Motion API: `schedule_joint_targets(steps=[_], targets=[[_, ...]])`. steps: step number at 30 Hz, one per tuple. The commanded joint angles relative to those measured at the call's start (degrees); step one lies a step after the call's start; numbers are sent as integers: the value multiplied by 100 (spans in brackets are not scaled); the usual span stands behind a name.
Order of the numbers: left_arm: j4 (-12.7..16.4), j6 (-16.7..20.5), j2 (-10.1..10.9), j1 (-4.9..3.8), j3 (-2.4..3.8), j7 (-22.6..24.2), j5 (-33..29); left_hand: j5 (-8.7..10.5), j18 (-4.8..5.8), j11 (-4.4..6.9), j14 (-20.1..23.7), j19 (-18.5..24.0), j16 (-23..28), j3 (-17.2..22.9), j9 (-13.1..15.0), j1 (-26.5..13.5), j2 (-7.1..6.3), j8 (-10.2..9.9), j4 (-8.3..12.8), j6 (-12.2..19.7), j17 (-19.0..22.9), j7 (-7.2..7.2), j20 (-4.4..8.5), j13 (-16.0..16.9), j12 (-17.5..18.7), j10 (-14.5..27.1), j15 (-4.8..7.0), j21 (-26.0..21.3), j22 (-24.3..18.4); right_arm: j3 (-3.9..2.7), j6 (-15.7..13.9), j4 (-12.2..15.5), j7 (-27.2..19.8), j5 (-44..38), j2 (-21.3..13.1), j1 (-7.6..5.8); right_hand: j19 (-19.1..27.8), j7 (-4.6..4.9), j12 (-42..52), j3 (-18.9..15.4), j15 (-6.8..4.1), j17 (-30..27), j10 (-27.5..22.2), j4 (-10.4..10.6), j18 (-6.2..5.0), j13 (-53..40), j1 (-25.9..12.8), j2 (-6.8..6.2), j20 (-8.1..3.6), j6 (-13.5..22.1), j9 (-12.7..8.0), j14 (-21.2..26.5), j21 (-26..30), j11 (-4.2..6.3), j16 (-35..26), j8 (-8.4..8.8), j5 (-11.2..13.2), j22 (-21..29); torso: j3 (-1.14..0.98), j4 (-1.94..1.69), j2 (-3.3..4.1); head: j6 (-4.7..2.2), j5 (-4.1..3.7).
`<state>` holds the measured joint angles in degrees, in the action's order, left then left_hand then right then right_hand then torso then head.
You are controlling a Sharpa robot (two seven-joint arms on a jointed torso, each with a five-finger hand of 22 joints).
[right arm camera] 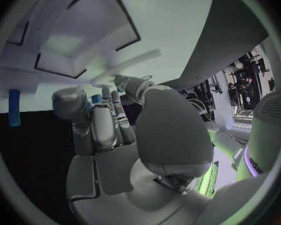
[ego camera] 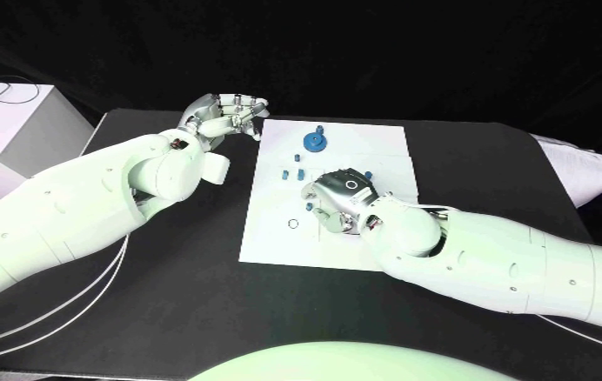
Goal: Assemble the parts on the task board
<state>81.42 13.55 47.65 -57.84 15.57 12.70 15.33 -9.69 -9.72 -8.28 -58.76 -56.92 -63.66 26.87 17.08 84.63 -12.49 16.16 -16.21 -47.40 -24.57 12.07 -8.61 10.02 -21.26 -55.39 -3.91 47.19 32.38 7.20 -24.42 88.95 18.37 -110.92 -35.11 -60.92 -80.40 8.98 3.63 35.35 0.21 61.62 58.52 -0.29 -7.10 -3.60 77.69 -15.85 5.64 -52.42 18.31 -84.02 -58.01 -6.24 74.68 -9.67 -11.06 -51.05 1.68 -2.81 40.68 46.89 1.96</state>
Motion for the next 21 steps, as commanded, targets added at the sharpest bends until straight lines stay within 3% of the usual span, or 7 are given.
schedule_joint_targets(steps=[1,7,13,17,21], targets=[[6,-101,-5,-1,5,9,3,-11,-80,-16,30,8,25,-35,-7,39,-12,14,2,42,7,67,-43,3,-35,39,-3,-27,-9,12,-26,-16,84,-17,-34,16,44,23,41,-42,34,-17,-42,13,-39,-7,42,32,14,18,-10,-54,23,17,-32,29,45,7,-1,1,6,-6,1],[3,-109,-4,-1,5,-1,3,-10,-80,-17,31,8,26,-38,-7,34,-6,17,-4,44,7,67,-45,3,-40,43,-4,-31,-11,6,-306,79,81,11,-154,15,37,11,68,-56,30,-45,-10,32,-40,-13,67,72,15,-18,-14,-49,33,23,-43,26,25,11,0,2,3,-18,-7],[-1,-113,-1,-1,5,2,3,-10,-80,-17,31,8,26,-38,-7,34,-6,17,-4,44,7,67,-45,3,-40,43,-4,-31,-11,-68,-619,285,-52,453,-450,-48,-32,1,251,108,-13,-59,384,125,-22,-21,40,33,-5,-147,-36,-58,-23,75,-27,31,-24,-77,4,7,-8,-66,-50],[-4,-111,15,-1,5,15,3,-10,-80,-17,31,8,26,-38,-7,34,-6,17,-4,44,7,67,-45,3,-40,43,-4,-31,-11,-119,-401,402,-199,902,-722,-239,-37,21,267,119,-5,-60,454,181,-18,-15,-42,-34,-6,-165,-44,-63,-13,67,-15,44,14,-76,0,23,-6,-120,-83],[-1,-111,51,0,4,24,3,-10,-80,-17,31,8,27,-43,-7,32,-3,20,-7,47,7,67,-47,4,-46,48,-5,-35,-14,-141,94,446,-292,1092,-983,-506,-21,-32,161,-537,-13,-75,250,304,-28,-11,-129,-29,-4,-70,-91,-65,88,92,9,146,48,-14,-5,46,-12,-171,-128]])
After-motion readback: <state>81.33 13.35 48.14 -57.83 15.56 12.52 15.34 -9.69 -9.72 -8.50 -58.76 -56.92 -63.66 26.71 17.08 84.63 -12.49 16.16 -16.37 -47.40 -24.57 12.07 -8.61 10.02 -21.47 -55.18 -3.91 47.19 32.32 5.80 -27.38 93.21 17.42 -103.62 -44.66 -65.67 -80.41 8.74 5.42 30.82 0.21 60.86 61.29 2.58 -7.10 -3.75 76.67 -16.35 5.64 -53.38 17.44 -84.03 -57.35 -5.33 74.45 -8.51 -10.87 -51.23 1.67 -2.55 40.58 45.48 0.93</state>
